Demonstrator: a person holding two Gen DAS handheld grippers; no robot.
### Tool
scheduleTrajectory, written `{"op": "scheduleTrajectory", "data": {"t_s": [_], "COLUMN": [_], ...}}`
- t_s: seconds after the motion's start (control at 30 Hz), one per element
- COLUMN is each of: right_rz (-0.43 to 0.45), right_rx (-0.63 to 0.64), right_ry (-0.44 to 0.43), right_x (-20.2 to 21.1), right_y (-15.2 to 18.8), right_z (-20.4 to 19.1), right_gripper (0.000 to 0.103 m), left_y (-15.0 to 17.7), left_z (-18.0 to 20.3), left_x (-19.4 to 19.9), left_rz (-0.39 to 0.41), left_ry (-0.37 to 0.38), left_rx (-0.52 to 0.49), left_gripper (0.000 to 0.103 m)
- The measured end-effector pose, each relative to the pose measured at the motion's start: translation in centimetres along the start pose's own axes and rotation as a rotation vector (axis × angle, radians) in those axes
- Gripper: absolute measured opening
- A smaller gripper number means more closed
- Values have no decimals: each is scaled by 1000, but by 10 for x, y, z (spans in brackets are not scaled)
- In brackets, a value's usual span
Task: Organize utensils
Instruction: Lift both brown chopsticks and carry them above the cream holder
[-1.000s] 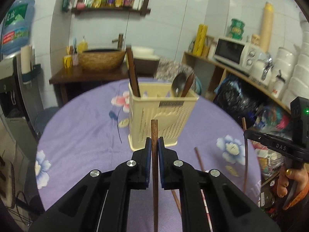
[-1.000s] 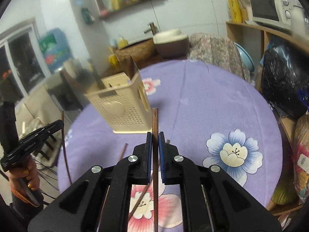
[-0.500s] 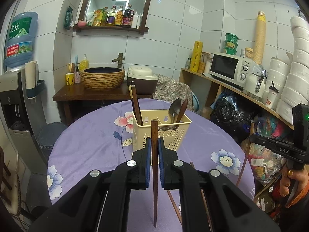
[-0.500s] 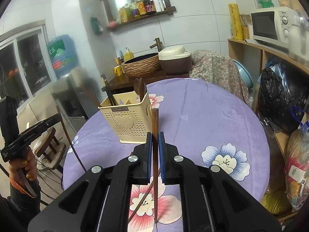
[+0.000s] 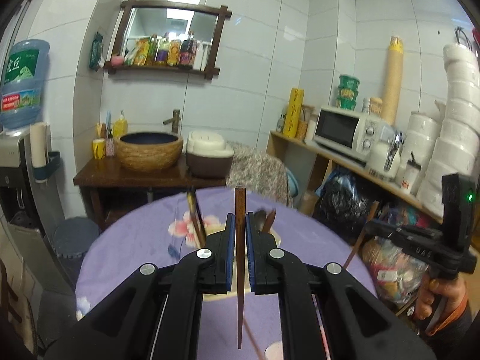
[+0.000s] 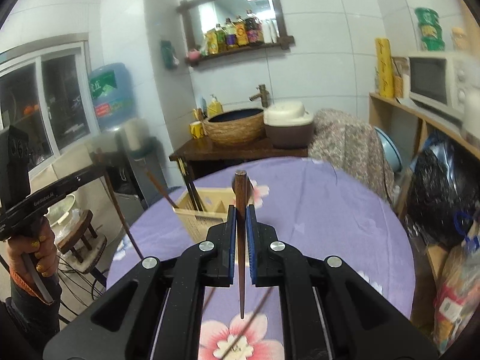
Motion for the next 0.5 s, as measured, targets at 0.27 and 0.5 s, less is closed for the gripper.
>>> {"op": "scheduleTrajectory", "data": {"t_s": [0.27, 0.5], "right_rz": [118, 149], "right_rx": [-5, -3], "right_ry": [-41, 13], "right_x": [-14, -49], "right_y": [-109, -120], "right_z": [-25, -23], "right_gripper": [8, 8], "left_y": [-99, -96], "left_z": [7, 10], "left_x": [-24, -72], "left_rz": [119, 107], "left_ry": [-62, -146], "left_rx": [2, 10], "left_gripper": [8, 8]}}
Point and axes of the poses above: each gripper's, at about its wrist camera, not at the fingertips, and x roughly against the way its jaws point, z to its right, y to its underside, the point moved 4 cm from there along -x, roughly the way its jaws point, and after that the axes turned 2 degrees about -x, right-handed, at the moved point
